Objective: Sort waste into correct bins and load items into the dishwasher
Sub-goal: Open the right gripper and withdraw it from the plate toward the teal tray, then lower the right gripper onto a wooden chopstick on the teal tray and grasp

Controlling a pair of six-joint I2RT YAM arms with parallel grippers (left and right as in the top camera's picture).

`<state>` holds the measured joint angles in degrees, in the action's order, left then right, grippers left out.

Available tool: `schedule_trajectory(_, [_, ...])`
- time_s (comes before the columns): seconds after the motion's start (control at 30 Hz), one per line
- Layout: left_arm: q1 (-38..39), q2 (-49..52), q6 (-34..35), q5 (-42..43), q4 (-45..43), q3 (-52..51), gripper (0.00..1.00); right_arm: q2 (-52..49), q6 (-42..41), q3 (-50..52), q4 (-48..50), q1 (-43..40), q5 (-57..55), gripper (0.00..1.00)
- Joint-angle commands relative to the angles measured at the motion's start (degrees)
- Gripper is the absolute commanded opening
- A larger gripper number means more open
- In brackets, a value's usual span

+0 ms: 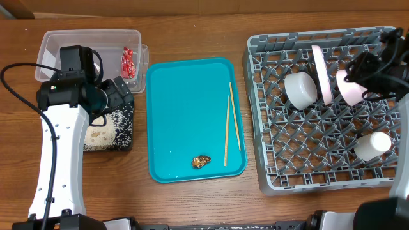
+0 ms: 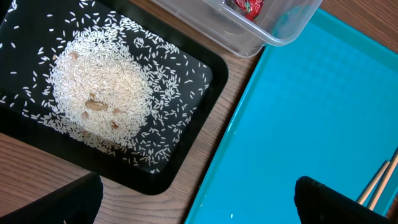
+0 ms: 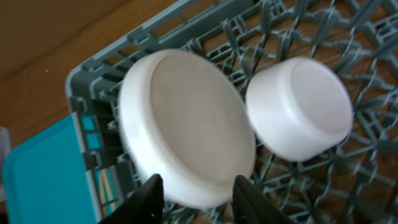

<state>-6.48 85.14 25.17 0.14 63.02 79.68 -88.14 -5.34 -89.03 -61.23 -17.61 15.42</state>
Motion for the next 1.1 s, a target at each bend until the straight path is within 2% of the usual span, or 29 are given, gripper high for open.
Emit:
schedule_trajectory(0.0, [-0.1,-1.0,0.6,-0.7,-0.1,1.2,1.0,2.2,0.3,-0.7,-1.6,5.0,-1.6,0.42])
schedule_trajectory(0.23, [-0.1,-1.0,0.6,-0.7,0.0,1.2,1.0,2.4,0.2,-0.7,-5.3,21.4,-2.1,0.47])
schedule_trajectory(0.33, [-0.1,-1.0,0.6,-0.7,-0.1,1.2,1.0,1.9,-0.1,-0.5,-5.7,28.3,-2.2,0.52])
schedule_trajectory(0.53, [-0.1,-1.0,0.6,-0.7,0.0,1.2,1.0,-2.4,-6.2,-0.2,-6.0,38.8,-4.3,0.54])
schedule_trajectory(0.87, [-0.1,-1.0,0.6,-0.7,0.0,1.2,1.0,-18.1,-14.8,-0.2,-5.8,47.7,-6.4,0.55])
schedule_trajectory(1.07, [-0.1,-1.0,0.6,-0.7,0.0,1.2,1.0,-25.2,-17.5,-0.2,-4.6,49.4,-6.4,0.55])
